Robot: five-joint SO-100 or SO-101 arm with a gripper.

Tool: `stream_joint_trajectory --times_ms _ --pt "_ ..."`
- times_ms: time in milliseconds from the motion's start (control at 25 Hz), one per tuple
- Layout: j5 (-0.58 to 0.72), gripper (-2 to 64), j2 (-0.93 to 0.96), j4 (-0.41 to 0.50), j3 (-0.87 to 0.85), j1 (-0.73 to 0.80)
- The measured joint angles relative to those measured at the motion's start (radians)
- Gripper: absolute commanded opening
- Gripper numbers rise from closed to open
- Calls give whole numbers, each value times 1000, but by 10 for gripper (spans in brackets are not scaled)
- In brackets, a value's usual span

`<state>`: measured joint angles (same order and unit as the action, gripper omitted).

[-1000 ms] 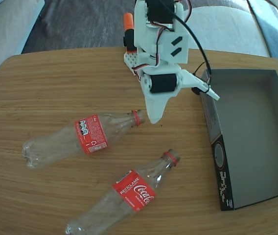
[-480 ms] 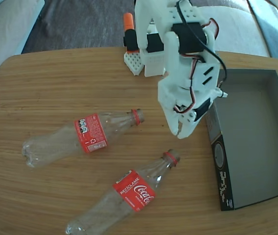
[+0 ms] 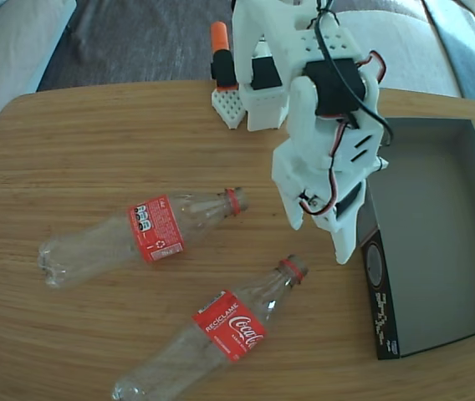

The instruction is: Grasp the bottles and put them in the box.

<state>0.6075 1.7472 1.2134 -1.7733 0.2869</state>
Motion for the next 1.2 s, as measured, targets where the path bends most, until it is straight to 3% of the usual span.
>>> stream_joint_trajectory --times_ms 520,760,1000,1200 --pt "0 448 -170 0 8 -58" --pt "2 441 -190 -66 11 -60" --pt "6 441 -331 -74 117 -69" --pt "110 440 -413 -74 155 -118"
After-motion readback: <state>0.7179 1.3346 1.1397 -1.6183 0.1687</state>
